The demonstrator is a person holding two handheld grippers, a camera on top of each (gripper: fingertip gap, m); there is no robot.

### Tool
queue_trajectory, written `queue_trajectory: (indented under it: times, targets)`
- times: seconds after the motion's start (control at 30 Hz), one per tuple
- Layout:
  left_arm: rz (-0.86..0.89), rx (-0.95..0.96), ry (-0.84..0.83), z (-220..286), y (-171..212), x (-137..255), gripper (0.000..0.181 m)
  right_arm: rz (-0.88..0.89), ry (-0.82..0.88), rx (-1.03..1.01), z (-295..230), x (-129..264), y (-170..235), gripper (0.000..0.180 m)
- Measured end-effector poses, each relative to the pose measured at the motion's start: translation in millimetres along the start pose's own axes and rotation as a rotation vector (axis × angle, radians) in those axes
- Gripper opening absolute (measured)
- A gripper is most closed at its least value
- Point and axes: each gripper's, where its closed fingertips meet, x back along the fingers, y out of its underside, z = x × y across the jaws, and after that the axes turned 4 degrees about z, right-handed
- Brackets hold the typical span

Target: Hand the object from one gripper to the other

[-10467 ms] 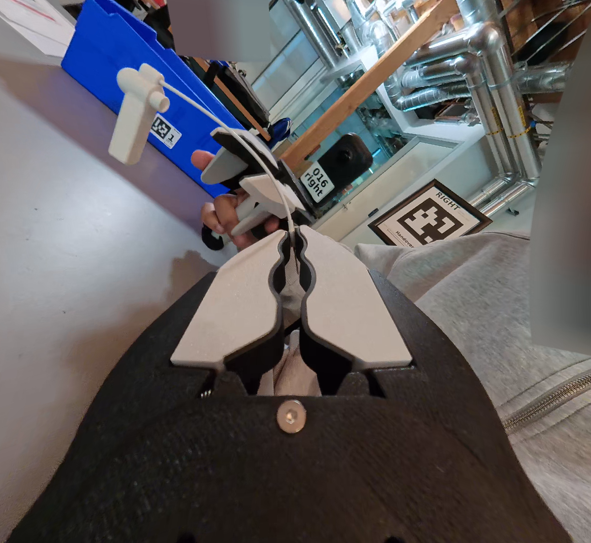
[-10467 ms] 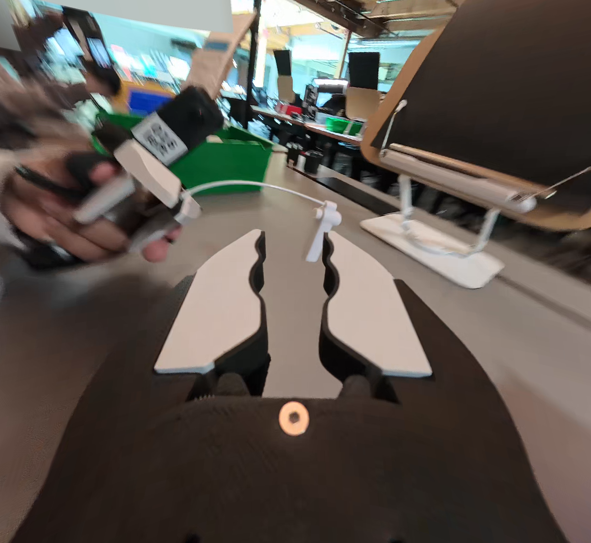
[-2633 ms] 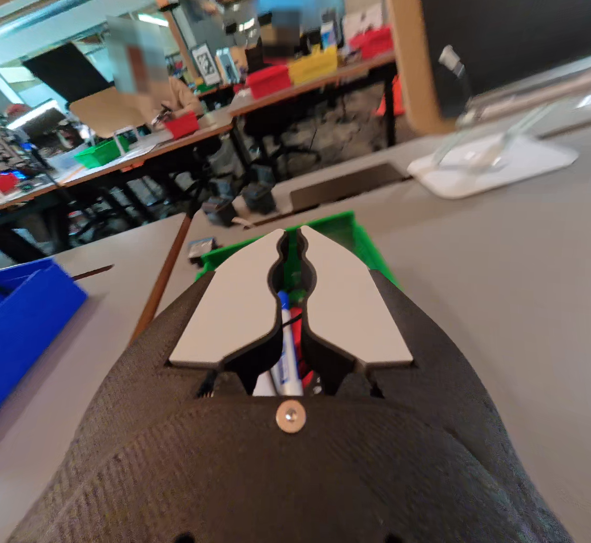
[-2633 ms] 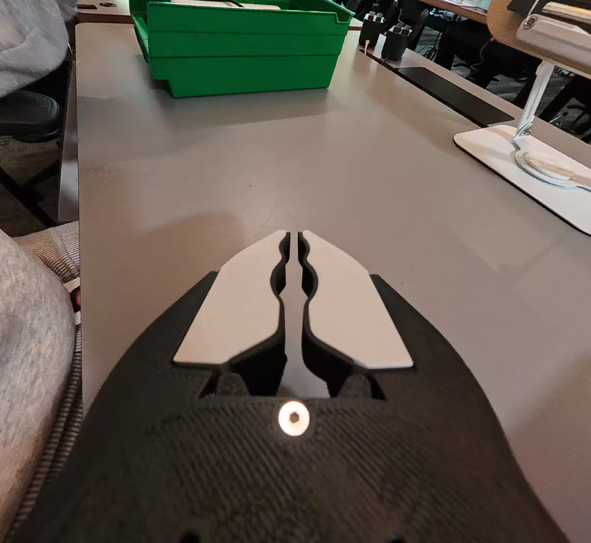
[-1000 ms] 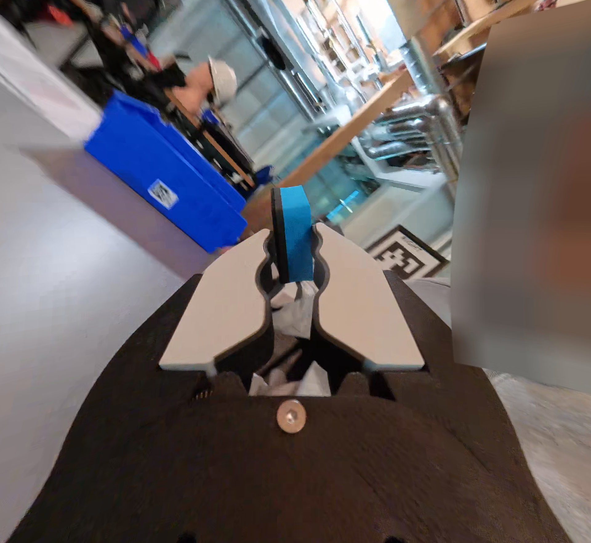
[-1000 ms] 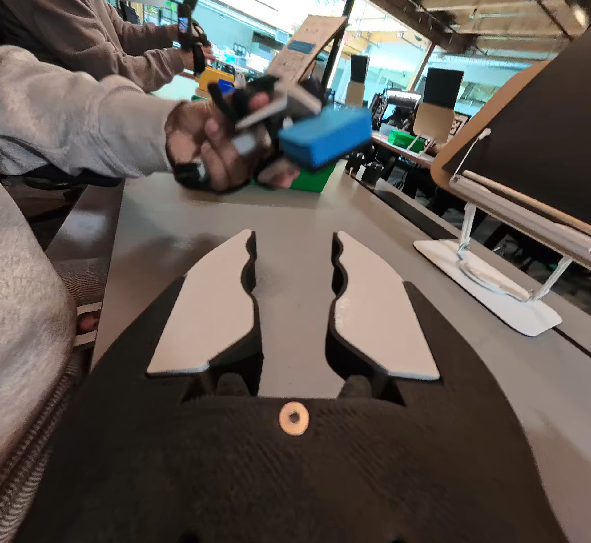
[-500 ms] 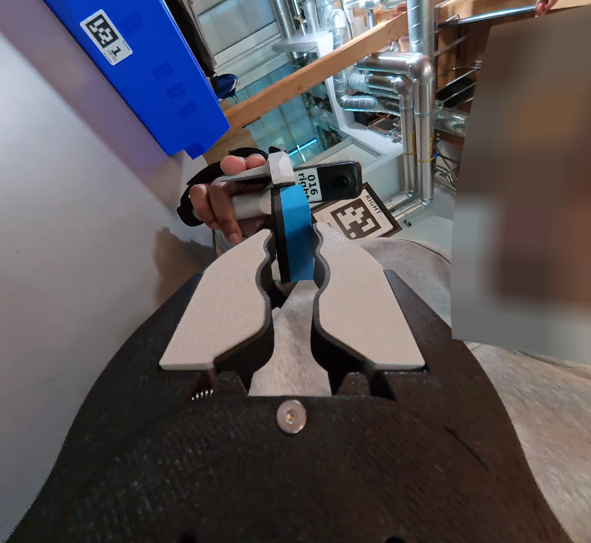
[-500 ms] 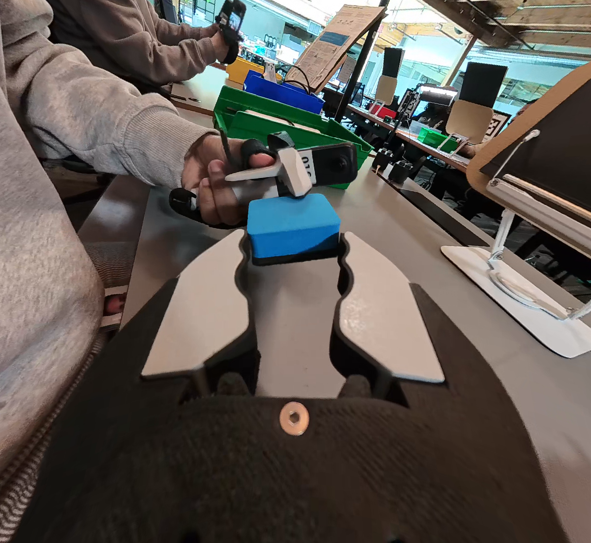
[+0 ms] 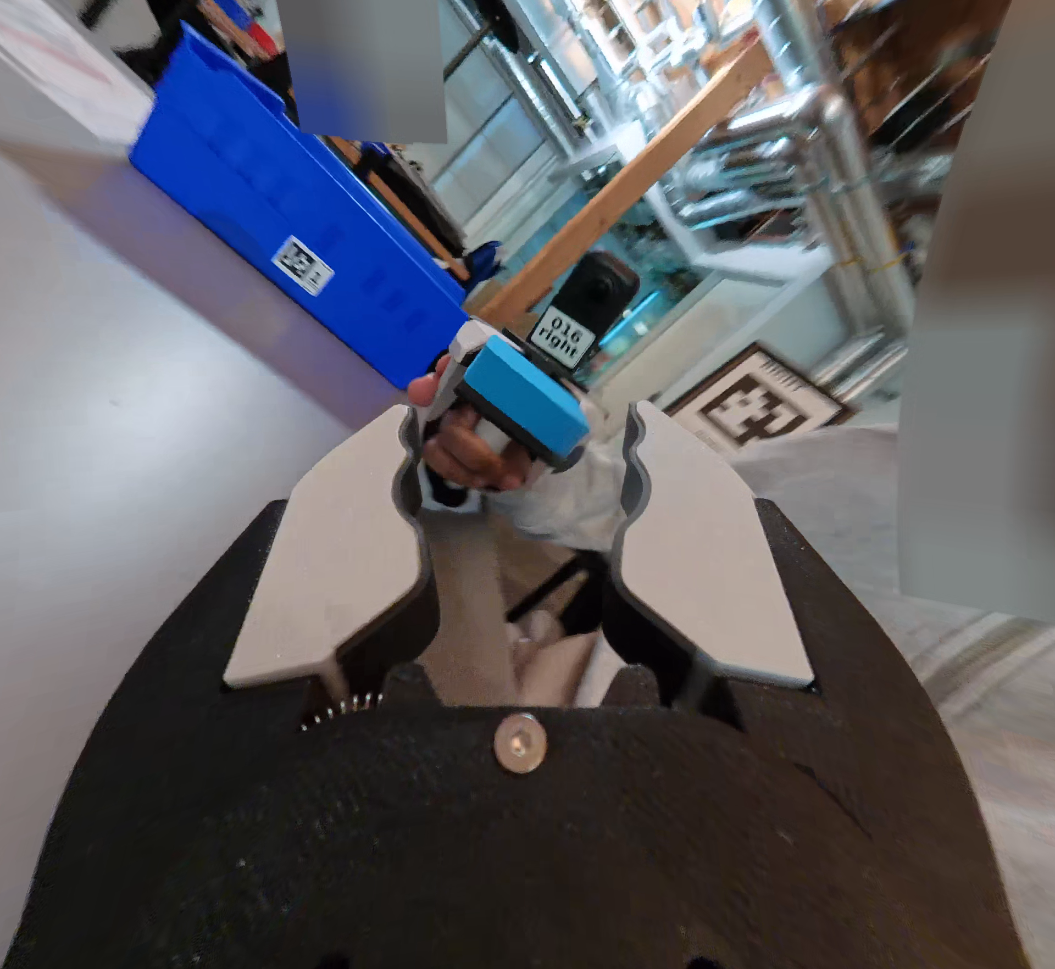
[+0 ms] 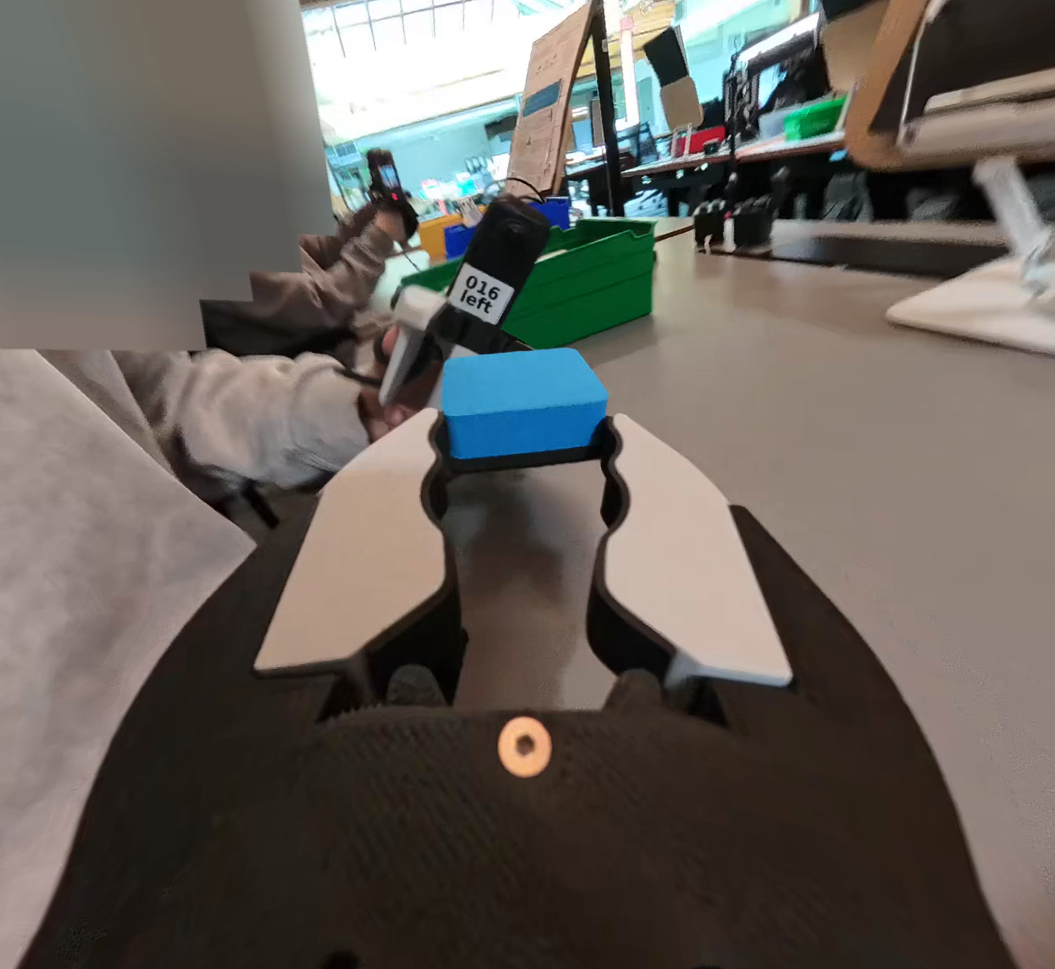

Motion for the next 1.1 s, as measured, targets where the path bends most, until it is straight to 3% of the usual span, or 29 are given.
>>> queue_trajectory:
  times: [0.03, 0.13, 0.23, 0.57, 1.1]
  targets:
    - [-0.019, -0.084, -0.024, 0, 2, 0, 0.069, 0.012, -0.010, -0.088, 1, 0, -1, 0.053]
    - [-0.086, -0.300, -0.082, 2, 10, -3, 0.069, 0.014, -0.032, -0.250, 5, 0, 2, 0.053]
    - [-0.123, -0.389, -0.117, 0, 16, -6, 0.067, -0.012, -0.054, -0.282, 3, 0, 6, 0.053]
    - [-0.166, -0.325, -0.121, -5, 25, -7, 0.055, -0.038, -0.076, -0.281, -5, -3, 9, 0.053]
    - [-0.201, -0.326, -0.125, -4, 29, -8, 0.052, -0.059, -0.071, -0.177, -8, -6, 15, 0.057]
